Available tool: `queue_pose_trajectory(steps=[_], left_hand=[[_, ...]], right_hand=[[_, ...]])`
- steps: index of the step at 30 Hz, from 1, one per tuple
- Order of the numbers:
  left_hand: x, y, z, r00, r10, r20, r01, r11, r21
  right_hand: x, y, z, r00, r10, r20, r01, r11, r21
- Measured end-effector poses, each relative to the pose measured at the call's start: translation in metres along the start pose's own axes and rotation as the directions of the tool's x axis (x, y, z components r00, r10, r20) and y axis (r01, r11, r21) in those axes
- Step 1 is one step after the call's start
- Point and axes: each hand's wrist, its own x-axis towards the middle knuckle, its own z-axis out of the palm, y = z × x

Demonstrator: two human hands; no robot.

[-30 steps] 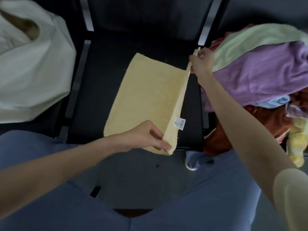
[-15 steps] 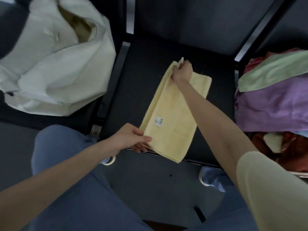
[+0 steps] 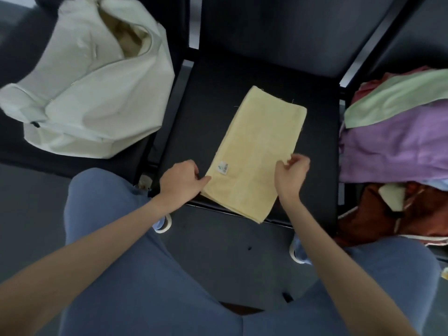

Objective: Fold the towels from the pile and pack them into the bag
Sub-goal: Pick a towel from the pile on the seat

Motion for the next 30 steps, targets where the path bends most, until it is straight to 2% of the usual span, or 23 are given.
queue_pose_trajectory(steps=[2, 4, 6, 9, 11, 14, 16, 20, 22, 24, 26, 28, 30], left_hand=[[0.000, 0.002, 0.005, 0.999, -0.025, 0.027, 0.026, 0.999, -0.025], [-0.001, 0.005, 0.009, 0.997, -0.058, 0.060, 0.060, 0.997, -0.039], [-0.004, 0.008, 0.011, 0.993, -0.082, 0.088, 0.088, 0.994, -0.064], [-0.008, 0.014, 0.012, 0.982, -0.094, 0.164, 0.113, 0.987, -0.111], [-0.010, 0.017, 0.011, 0.967, -0.114, 0.229, 0.158, 0.970, -0.186], [-0.022, 0.022, 0.003, 0.937, -0.142, 0.319, 0.245, 0.919, -0.309], [-0.037, 0.023, -0.004, 0.916, -0.140, 0.377, 0.280, 0.895, -0.347], [-0.071, 0.024, -0.019, 0.874, -0.119, 0.471, 0.350, 0.826, -0.441], [-0.079, 0.025, -0.023, 0.879, -0.120, 0.461, 0.390, 0.737, -0.552], [-0.076, 0.031, -0.025, 0.879, -0.127, 0.459, 0.441, 0.581, -0.684], [-0.062, 0.040, -0.025, 0.837, -0.141, 0.529, 0.542, 0.340, -0.769], [-0.045, 0.050, -0.024, 0.779, -0.145, 0.610, 0.624, 0.092, -0.776], [-0.028, 0.058, -0.020, 0.750, -0.150, 0.644, 0.643, -0.060, -0.764]], right_hand=[[-0.023, 0.021, -0.016, 0.993, 0.112, 0.025, -0.111, 0.993, -0.044], [-0.043, 0.033, -0.027, 0.972, 0.195, 0.129, -0.168, 0.966, -0.198], [-0.060, 0.037, -0.033, 0.942, 0.235, 0.238, -0.142, 0.925, -0.352], [-0.072, 0.032, -0.037, 0.902, 0.244, 0.355, -0.094, 0.916, -0.390], [-0.074, 0.028, -0.044, 0.889, 0.238, 0.391, -0.095, 0.932, -0.350], [-0.082, 0.020, -0.062, 0.860, 0.278, 0.428, -0.246, 0.961, -0.131], [-0.092, 0.018, -0.075, 0.830, 0.314, 0.461, -0.354, 0.935, 0.000], [-0.105, 0.019, -0.099, 0.792, 0.354, 0.498, -0.457, 0.884, 0.098], [-0.102, 0.019, -0.105, 0.795, 0.356, 0.492, -0.493, 0.851, 0.180], [-0.092, 0.018, -0.105, 0.781, 0.370, 0.504, -0.551, 0.787, 0.276], [-0.078, 0.012, -0.099, 0.748, 0.401, 0.529, -0.631, 0.677, 0.379], [-0.063, 0.004, -0.090, 0.707, 0.449, 0.546, -0.702, 0.534, 0.471], [-0.051, -0.002, -0.079, 0.683, 0.481, 0.549, -0.730, 0.432, 0.529]])
